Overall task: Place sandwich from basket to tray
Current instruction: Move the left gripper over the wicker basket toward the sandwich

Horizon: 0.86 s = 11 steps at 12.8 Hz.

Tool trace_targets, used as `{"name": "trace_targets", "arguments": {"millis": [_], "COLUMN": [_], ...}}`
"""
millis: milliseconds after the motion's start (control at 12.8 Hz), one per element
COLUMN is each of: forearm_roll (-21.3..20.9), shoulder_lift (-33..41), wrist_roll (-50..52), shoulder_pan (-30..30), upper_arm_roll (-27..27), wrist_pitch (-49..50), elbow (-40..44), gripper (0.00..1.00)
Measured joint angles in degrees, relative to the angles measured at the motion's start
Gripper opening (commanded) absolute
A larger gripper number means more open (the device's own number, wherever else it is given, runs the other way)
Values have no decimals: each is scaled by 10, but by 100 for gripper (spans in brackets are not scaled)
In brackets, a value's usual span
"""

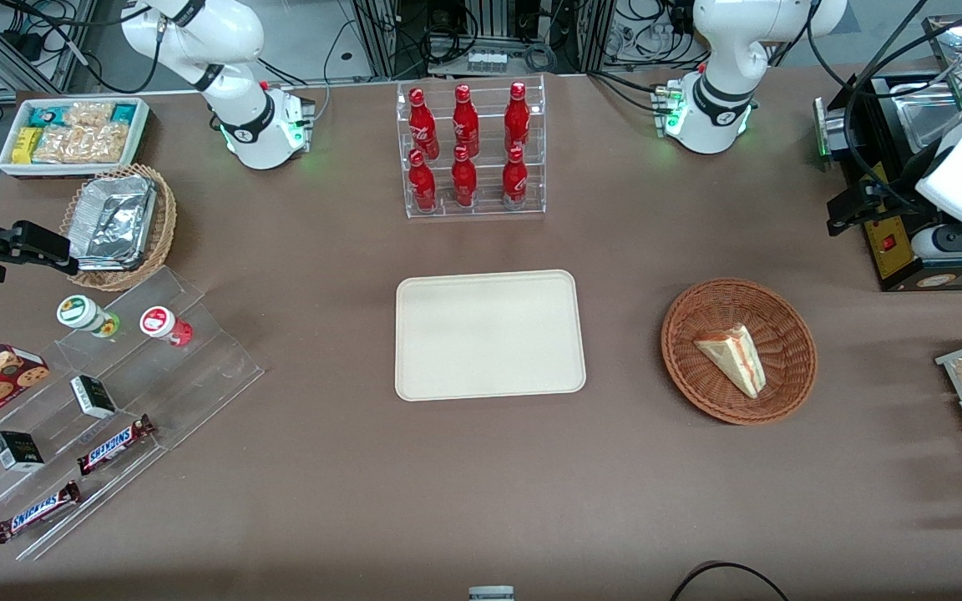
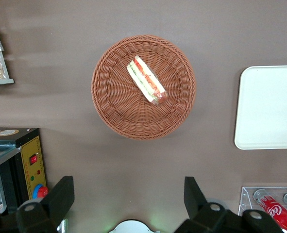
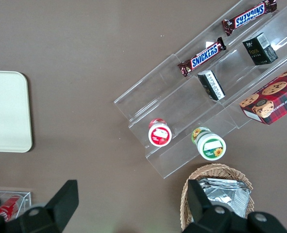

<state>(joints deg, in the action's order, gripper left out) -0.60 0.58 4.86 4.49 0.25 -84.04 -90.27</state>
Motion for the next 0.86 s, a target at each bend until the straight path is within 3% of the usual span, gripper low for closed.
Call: {"name": "trace_targets", "arguments": {"millis": [471, 863], "forearm_roll": [-5, -5], "shoulder_lift": [-44, -74], "wrist_roll": [11, 170], "shoulder_pan": [0, 0], "upper_arm_roll": [0, 0], "wrist_pitch": [-70, -225], "elbow": [-20, -120], "gripper": [100, 100]}}
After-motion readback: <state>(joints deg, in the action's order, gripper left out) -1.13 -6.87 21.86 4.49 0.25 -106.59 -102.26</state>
